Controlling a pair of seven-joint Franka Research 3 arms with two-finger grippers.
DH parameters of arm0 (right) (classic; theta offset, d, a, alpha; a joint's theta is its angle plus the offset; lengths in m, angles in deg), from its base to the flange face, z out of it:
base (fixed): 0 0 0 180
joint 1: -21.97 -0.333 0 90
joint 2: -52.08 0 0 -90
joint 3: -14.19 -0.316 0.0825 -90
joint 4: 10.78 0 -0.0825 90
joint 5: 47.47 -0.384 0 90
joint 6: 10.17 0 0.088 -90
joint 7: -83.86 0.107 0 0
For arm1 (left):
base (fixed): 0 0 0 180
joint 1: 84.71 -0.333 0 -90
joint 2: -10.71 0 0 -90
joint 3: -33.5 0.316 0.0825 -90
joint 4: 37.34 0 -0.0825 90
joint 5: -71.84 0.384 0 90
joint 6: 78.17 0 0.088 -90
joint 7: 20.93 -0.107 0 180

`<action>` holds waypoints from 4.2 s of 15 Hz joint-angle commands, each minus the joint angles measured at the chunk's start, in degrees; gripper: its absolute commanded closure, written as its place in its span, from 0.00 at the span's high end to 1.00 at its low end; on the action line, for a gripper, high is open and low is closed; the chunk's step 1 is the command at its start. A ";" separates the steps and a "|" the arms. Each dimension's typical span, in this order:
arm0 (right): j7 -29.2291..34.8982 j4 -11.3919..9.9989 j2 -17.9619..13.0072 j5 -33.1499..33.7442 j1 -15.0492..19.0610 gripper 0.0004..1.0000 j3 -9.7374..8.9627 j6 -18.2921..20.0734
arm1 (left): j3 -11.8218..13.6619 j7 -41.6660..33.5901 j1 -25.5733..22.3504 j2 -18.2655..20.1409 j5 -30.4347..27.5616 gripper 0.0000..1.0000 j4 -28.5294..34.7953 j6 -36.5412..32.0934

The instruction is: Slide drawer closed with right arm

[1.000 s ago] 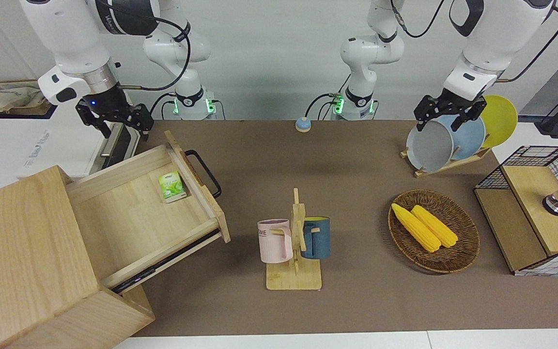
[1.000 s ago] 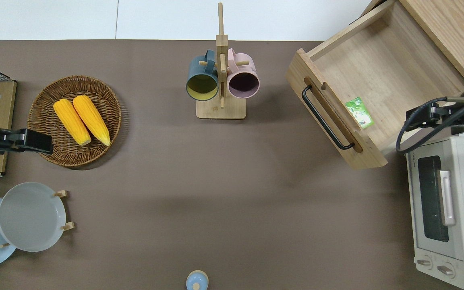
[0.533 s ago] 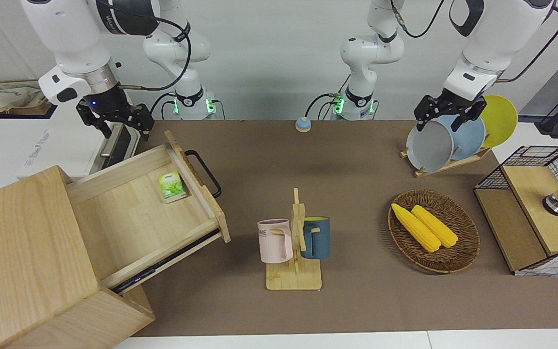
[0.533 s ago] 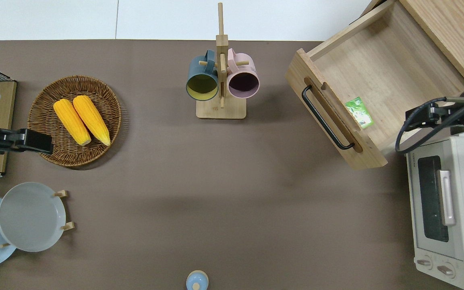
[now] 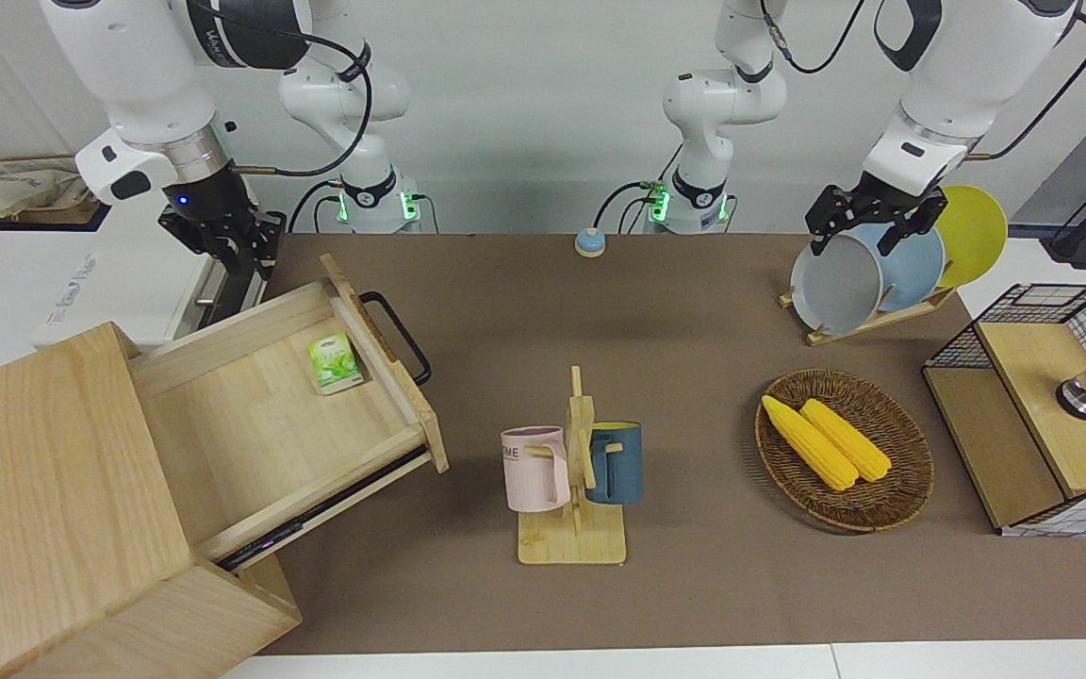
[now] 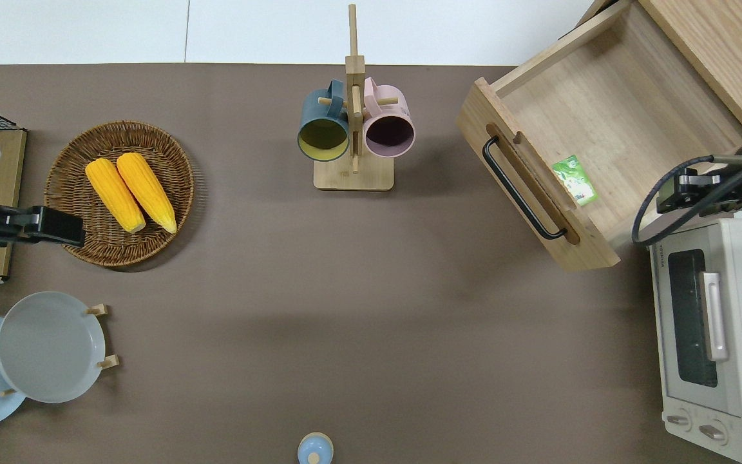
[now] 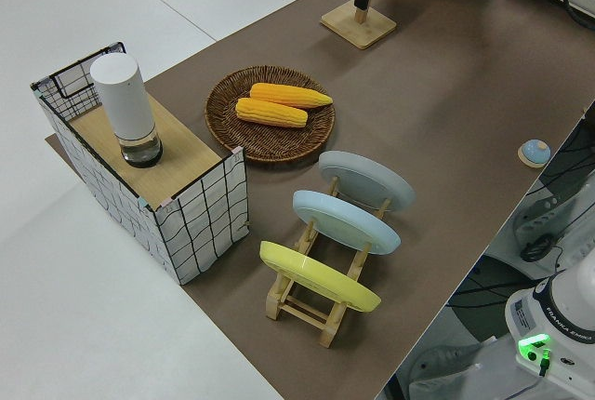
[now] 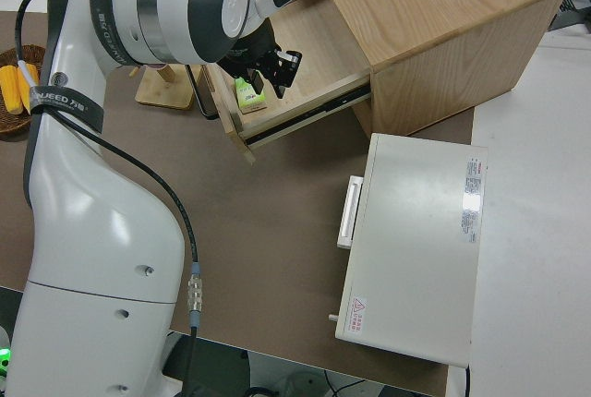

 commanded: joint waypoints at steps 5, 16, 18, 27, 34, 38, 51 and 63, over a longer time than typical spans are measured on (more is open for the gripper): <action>-0.38 -0.40 -0.15 -1.87 0.24 0.00 -0.11 -0.12 | -0.40 -0.56 -0.31 -0.65 0.98 0.99 -1.40 -1.13; 11.02 0.74 -2.43 -1.08 0.06 0.00 -4.75 2.95 | -0.40 -0.56 -0.31 -0.65 0.98 0.99 -1.49 -1.13; 14.90 0.91 -2.35 -0.99 -0.03 0.00 -6.17 2.86 | -0.40 -0.56 -0.31 -0.65 0.98 0.99 -1.40 -1.13; 37.66 1.18 -0.59 -0.99 0.06 0.00 -15.48 1.46 | -0.40 -0.56 -0.31 -0.65 0.98 0.99 -1.40 -1.13; 53.57 1.00 4.68 -0.73 -2.40 0.00 -18.74 -2.14 | -0.40 -0.56 -0.31 -0.65 0.98 0.99 -1.40 -1.13; 61.22 0.57 8.19 -0.37 -3.98 0.00 -18.83 -5.48 | -0.40 -0.56 -0.31 -0.65 0.98 0.99 -1.49 -1.13; 65.80 -3.13 12.94 5.34 -3.20 0.00 -18.30 -12.42 | -0.40 -0.47 -0.31 -0.65 0.98 0.99 -1.49 -1.13; 65.19 -1.99 14.97 6.83 0.67 0.00 -17.42 -18.31 | -0.40 -0.56 -0.31 -0.65 0.98 0.99 -1.40 -1.13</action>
